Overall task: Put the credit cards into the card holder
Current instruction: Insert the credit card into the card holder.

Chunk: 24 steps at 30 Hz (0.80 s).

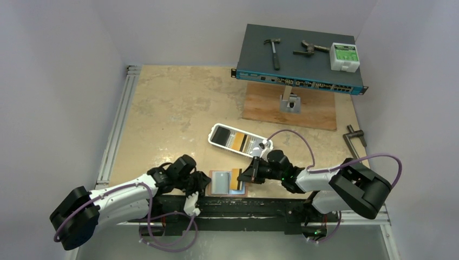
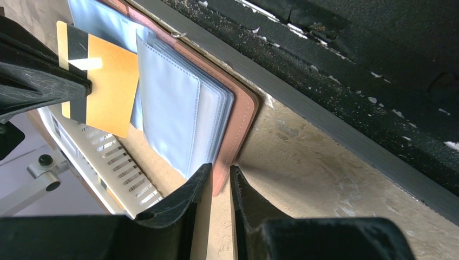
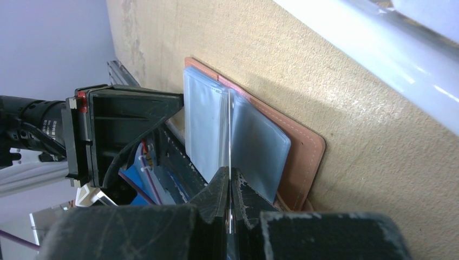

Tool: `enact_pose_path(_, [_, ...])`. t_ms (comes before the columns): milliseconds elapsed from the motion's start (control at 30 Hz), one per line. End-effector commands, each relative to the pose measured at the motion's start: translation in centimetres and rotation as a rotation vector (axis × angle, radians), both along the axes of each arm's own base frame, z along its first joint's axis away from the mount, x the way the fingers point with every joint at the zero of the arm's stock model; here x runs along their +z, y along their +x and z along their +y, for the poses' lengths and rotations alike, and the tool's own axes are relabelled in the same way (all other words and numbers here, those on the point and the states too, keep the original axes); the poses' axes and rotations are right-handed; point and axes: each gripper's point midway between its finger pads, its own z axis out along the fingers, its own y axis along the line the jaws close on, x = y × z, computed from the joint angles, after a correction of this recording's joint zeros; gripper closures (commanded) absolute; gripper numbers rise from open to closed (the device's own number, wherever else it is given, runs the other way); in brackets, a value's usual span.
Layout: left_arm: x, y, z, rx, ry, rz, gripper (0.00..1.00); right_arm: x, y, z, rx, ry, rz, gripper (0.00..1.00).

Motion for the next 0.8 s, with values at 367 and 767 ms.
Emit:
enact_pose_path(367, [-0.07,-0.67,-0.23,-0.016,-0.015,0.022,0.88,2.36,0.67,0.55,-0.023,0.105,-0.065,1.0])
enact_pose_path(767, [-0.02,-0.62,-0.2,-0.011,-0.018,0.018,0.91,1.48,0.66,1.11,-0.009,0.109,-0.036,1.0])
